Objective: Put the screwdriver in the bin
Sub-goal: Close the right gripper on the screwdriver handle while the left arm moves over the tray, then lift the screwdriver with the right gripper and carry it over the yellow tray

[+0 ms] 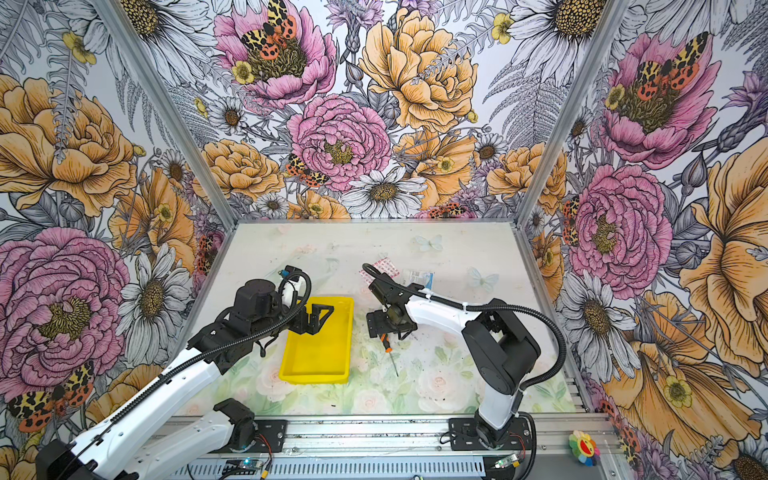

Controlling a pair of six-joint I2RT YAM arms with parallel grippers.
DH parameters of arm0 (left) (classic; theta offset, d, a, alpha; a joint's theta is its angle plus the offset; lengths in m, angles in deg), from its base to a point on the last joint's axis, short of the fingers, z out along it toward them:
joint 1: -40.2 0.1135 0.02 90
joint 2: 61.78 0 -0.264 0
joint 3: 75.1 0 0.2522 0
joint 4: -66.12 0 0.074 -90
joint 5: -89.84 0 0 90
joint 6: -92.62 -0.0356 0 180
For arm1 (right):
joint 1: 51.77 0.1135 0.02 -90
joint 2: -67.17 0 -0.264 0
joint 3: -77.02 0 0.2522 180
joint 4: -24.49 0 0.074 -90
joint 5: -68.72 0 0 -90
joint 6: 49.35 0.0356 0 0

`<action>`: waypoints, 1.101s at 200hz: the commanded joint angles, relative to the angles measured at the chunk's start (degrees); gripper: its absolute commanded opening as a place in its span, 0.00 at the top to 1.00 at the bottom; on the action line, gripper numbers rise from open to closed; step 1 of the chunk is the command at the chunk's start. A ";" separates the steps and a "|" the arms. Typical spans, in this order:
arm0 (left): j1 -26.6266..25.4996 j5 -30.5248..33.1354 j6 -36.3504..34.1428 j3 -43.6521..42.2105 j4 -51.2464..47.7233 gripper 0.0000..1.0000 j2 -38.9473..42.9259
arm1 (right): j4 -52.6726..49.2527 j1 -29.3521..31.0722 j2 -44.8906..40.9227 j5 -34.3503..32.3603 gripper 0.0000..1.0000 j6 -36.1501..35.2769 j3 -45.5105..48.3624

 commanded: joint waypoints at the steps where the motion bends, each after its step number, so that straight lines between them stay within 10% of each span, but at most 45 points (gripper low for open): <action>1: -0.87 1.11 -1.28 -0.71 -0.37 0.01 0.42 | -0.71 0.25 1.41 1.60 0.07 -1.16 -1.50; 123: -5.71 5.69 -1.93 -1.15 -0.89 0.01 1.90 | -0.63 1.22 4.85 -0.92 0.46 -1.99 -0.92; 220: -7.24 10.62 -1.87 -1.13 -1.99 0.02 6.06 | -0.54 1.39 0.76 -2.71 0.98 -1.36 -0.87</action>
